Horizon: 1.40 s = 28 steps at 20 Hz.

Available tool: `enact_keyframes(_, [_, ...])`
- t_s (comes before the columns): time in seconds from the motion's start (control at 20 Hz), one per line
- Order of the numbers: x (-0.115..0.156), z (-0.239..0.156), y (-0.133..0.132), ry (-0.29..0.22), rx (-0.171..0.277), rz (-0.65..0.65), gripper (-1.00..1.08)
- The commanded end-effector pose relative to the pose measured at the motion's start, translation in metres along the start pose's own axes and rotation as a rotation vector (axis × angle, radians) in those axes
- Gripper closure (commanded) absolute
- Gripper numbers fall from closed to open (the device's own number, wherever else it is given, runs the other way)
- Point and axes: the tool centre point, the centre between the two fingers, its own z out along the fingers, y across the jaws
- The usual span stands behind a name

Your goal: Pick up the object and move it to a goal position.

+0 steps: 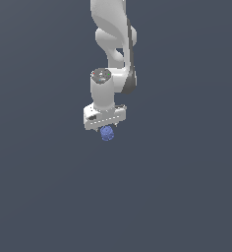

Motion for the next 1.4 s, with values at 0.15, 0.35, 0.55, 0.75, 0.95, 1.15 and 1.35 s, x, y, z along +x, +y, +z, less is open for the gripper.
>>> enact_keyframes(0.15, [-0.007, 0.005, -0.002, -0.001, 0.002, -0.022, -0.92])
enact_keyframes(0.35, [-0.006, 0.007, -0.002, -0.002, 0.002, -0.018, -0.92])
enact_keyframes(0.55, [-0.007, 0.019, -0.002, -0.002, 0.002, -0.019, -0.92])
enact_keyframes(0.75, [-0.007, 0.038, -0.003, -0.001, 0.002, -0.021, -0.92])
enact_keyframes(0.95, [-0.007, 0.051, -0.003, -0.001, 0.002, -0.022, -0.92])
enact_keyframes(1.15, [-0.007, 0.055, -0.003, -0.001, 0.002, -0.022, -0.92])
enact_keyframes(1.35, [-0.007, 0.055, -0.003, -0.001, 0.002, -0.022, 1.08])
